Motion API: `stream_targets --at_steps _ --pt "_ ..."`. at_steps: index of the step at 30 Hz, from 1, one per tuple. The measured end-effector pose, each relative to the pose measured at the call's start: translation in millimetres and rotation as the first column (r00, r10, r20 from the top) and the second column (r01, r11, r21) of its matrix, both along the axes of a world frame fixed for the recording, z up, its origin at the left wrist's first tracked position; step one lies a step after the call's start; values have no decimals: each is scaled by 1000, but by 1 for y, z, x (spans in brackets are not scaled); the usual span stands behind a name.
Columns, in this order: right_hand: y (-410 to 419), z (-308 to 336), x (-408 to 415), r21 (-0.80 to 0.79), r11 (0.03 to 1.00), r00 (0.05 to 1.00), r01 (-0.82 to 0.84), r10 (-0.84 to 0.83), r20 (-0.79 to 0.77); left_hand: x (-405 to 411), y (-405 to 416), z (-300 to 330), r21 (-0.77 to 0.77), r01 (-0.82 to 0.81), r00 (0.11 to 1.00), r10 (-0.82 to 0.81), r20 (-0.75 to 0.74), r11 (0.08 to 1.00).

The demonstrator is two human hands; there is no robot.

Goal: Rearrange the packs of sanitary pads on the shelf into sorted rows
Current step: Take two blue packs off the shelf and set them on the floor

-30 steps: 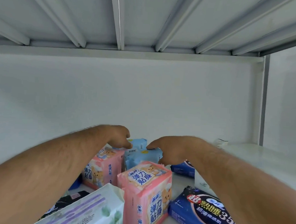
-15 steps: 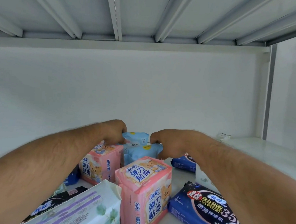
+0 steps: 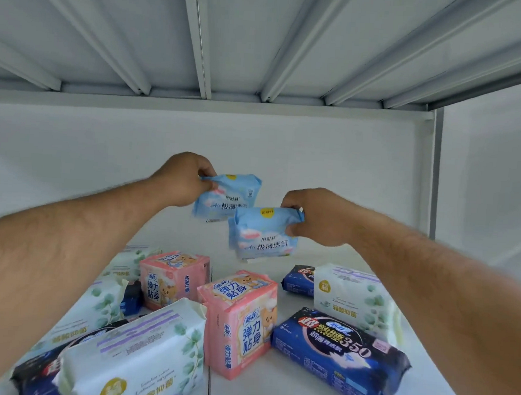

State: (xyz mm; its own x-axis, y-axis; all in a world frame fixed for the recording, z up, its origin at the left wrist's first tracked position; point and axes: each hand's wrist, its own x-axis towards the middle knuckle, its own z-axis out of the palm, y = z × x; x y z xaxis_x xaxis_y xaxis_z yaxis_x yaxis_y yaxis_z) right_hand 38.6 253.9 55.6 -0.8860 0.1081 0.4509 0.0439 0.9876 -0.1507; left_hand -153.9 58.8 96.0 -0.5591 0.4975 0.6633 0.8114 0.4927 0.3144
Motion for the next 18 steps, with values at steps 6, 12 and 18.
stream_targets --at_steps 6,12,18 --pt "-25 19 84 2 1000 992 -13 13 -127 84 -32 11 136 32 999 -28 -32 990" --pt "-49 21 171 -26 998 987 -49 45 -157 170 -69 12 214 75 997 -75 -8 974" --pt "-78 4 242 -41 996 995 -78 75 -70 247 -106 -8 211 84 992 -102 77 974"
